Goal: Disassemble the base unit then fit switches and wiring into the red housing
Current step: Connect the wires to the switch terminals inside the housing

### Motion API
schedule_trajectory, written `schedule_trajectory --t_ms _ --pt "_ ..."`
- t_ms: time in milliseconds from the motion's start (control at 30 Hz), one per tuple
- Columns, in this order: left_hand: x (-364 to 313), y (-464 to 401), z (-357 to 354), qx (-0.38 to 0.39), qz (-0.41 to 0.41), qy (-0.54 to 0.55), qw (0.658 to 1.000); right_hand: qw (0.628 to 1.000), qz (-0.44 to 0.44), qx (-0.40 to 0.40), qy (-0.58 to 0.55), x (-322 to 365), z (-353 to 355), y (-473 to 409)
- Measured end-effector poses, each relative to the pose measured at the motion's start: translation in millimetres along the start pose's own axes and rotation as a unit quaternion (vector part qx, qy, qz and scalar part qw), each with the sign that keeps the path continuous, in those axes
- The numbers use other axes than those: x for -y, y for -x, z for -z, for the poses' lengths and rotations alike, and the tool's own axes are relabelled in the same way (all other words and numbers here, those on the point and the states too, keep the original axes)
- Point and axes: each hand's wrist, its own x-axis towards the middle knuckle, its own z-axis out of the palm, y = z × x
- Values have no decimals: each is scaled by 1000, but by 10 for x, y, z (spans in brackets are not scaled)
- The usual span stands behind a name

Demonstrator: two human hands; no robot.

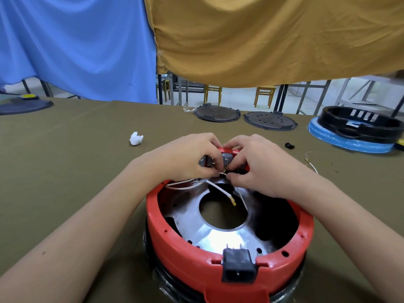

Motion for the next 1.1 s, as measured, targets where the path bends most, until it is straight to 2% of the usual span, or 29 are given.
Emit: schedule_trajectory --t_ms 267,733,933,1100 --pt "10 2 19 5 -13 5 1000 1000 11 9 6 18 22 8" --pt "9 -20 -7 0 -4 -28 1000 1000 -23 -3 12 38 17 5" --pt "-3 -34 -26 -28 -11 -74 997 1000 -28 -8 9 35 6 4" --pt "-9 -57 0 -44 9 -44 998 999 -25 -22 -7 24 -11 -2"
